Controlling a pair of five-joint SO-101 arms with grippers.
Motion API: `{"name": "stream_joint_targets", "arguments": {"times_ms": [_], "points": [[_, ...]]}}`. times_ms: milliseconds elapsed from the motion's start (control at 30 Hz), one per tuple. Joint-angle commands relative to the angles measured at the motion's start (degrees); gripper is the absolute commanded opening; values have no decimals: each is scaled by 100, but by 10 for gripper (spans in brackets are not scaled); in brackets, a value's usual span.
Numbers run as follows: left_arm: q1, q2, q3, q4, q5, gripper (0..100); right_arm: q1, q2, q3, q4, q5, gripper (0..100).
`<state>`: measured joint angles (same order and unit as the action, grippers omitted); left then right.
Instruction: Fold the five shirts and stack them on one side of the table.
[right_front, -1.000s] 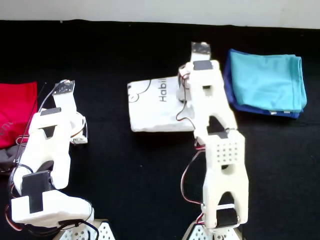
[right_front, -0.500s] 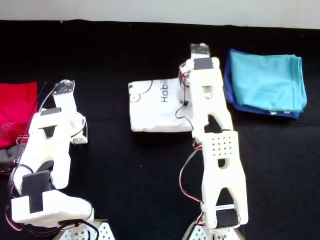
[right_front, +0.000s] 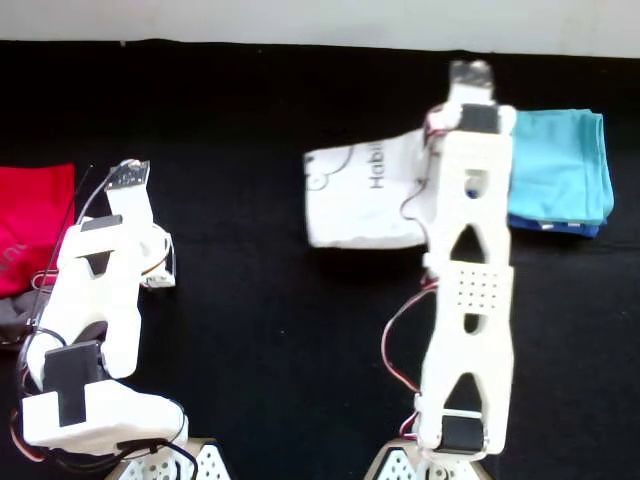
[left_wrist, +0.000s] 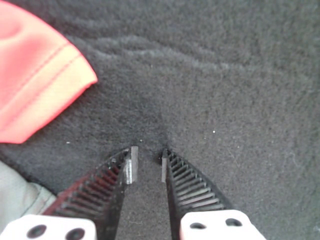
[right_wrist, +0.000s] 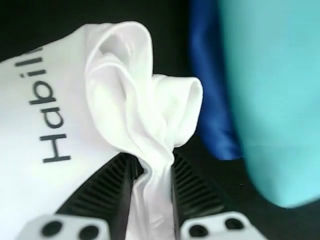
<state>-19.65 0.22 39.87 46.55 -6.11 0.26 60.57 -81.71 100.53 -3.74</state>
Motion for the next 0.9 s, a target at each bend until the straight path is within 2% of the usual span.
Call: {"name": "stream_joint_targets", "arguments": {"times_ms": [0, 200, 333, 500, 700, 867], "points": [[-40, 13, 31, -123, 44, 101, 171, -1244, 180, 48, 316, 8], [-40, 13, 31, -123, 44, 101, 189, -2387, 637, 31, 1020, 8], [-40, 13, 31, -123, 53, 101, 409, -2651, 725, 22, 1363, 8], [-40, 13, 31, -123, 62, 101, 936, -2158, 725, -22, 1705, 8], [-40, 13, 31, -123, 62, 101, 1578, -989, 699, -646, 2048, 8], [-40, 13, 31, -123, 62, 101, 1648, -514, 655, -690, 2391, 8]]}}
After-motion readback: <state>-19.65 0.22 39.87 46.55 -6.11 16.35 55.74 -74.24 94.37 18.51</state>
